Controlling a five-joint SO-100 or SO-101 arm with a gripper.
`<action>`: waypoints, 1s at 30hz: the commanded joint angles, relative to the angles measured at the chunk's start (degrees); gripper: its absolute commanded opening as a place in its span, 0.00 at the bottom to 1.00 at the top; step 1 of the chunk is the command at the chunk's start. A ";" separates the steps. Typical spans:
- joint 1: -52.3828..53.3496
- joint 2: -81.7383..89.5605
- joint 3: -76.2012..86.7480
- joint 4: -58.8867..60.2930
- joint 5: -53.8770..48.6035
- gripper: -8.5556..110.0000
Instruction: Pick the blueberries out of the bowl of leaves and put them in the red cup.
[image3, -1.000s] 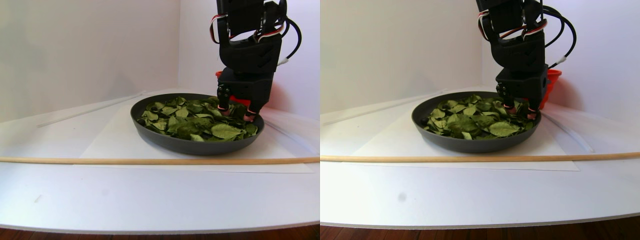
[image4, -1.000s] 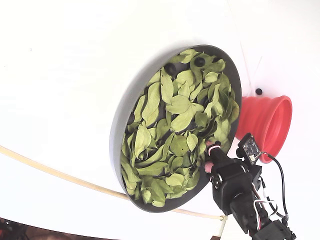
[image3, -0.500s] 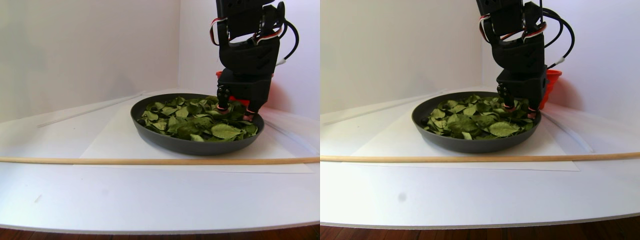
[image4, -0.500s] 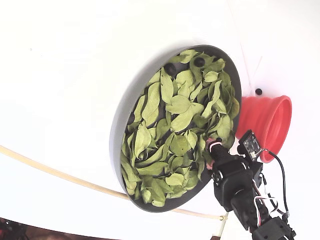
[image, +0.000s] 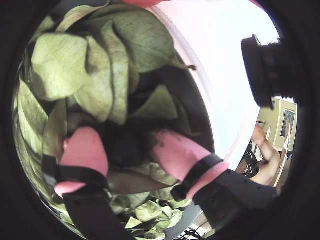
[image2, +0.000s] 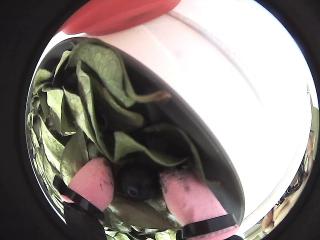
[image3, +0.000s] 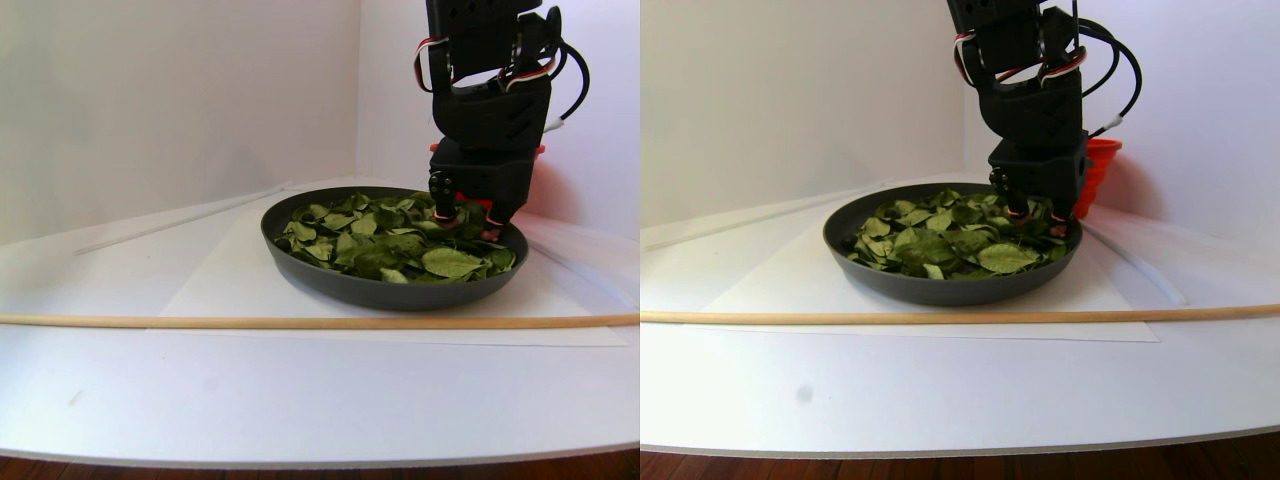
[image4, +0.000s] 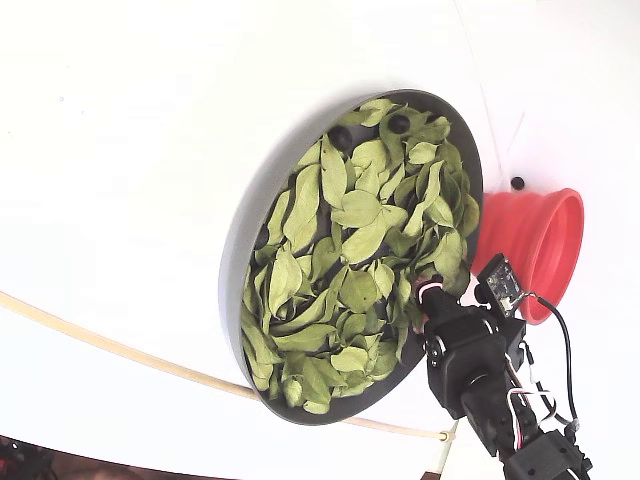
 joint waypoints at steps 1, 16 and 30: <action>0.35 0.35 -0.44 0.00 -0.62 0.20; -0.44 3.16 3.52 -1.23 -1.23 0.17; -0.88 7.12 5.80 -1.32 -1.23 0.17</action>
